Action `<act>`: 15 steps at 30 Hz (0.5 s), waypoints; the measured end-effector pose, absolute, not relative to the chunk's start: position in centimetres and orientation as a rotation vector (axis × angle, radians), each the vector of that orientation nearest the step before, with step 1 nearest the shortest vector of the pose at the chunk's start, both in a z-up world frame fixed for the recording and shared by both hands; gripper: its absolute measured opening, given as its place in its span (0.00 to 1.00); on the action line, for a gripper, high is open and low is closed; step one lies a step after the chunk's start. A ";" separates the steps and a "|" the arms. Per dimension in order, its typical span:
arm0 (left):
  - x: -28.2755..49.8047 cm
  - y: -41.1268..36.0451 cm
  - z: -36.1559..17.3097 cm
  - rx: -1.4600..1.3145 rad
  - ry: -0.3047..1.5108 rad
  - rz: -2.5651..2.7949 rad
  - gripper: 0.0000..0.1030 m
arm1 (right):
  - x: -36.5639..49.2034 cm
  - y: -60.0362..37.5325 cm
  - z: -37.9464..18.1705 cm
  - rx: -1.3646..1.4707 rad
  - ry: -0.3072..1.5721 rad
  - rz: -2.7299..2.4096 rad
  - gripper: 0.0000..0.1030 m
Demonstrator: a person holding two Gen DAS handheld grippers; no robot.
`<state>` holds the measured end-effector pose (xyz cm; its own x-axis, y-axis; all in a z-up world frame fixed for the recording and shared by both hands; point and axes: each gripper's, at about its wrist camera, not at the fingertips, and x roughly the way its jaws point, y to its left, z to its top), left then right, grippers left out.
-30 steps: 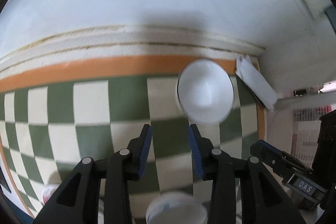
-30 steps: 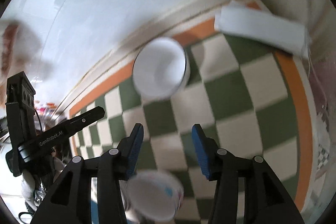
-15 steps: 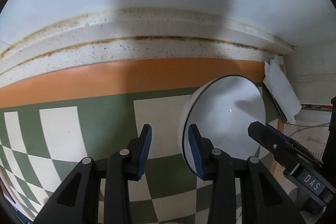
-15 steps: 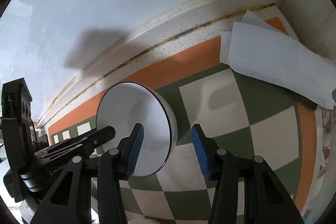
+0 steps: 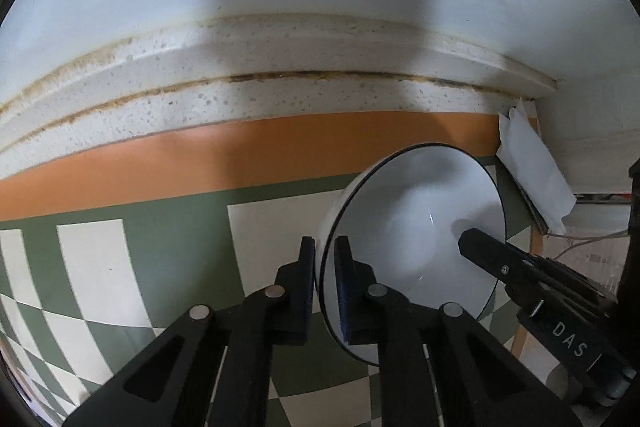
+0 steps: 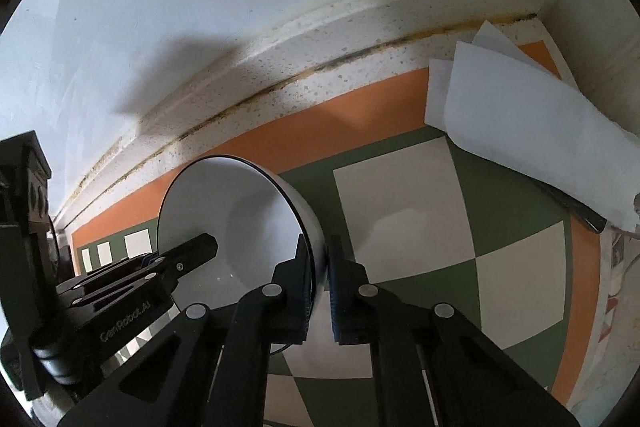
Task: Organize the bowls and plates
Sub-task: 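Open both tools, move to the black-rimmed bowl and grasp its rim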
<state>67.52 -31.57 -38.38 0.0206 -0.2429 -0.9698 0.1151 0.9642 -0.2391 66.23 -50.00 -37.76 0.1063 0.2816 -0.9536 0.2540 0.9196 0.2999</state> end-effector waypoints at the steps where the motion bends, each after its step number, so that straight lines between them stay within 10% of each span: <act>1: 67.4 -31.8 -38.3 -0.091 1.521 -0.276 0.08 | 66.2 -49.9 -37.8 0.437 1.483 0.020 0.08; 15: 64.0 -29.7 -32.9 -0.075 1.448 -0.276 0.08 | 64.0 -48.0 -33.5 0.389 1.455 0.068 0.08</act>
